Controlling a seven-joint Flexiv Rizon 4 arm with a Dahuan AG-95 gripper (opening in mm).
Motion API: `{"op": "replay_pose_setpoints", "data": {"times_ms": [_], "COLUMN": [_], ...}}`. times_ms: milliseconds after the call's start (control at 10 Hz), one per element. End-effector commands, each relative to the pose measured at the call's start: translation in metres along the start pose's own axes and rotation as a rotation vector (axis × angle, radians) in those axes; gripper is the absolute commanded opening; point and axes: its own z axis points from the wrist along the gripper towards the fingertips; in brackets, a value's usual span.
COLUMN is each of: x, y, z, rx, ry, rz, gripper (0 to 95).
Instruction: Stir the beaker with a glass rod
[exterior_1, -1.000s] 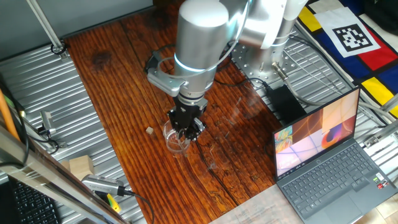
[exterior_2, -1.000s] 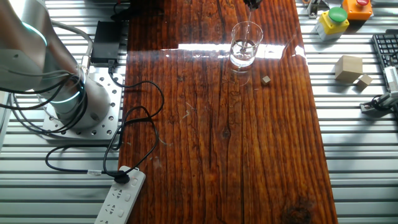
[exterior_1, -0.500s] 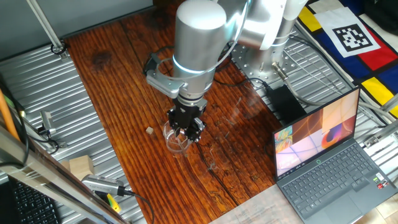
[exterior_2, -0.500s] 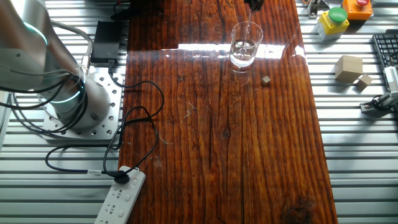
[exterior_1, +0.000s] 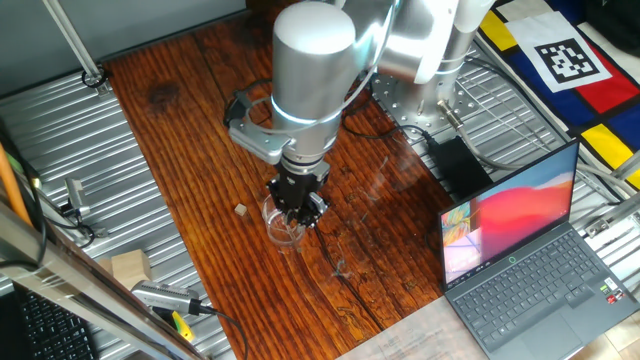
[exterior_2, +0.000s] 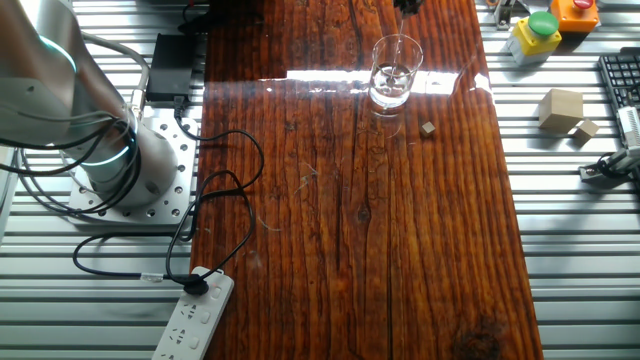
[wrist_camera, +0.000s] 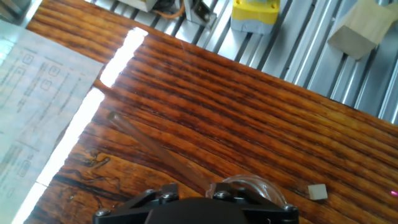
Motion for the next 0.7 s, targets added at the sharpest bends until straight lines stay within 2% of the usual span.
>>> {"op": "replay_pose_setpoints", "data": {"times_ms": [100,500,700], "x": [0.001,-0.009,-0.009], "y": [0.000,0.004,0.004], "z": [-0.001,0.005,0.005], "rx": [0.001,0.013,0.013], "ry": [-0.001,-0.013,-0.013], "rz": [-0.001,-0.007,-0.007], "gripper": [38.0,38.0,38.0]}}
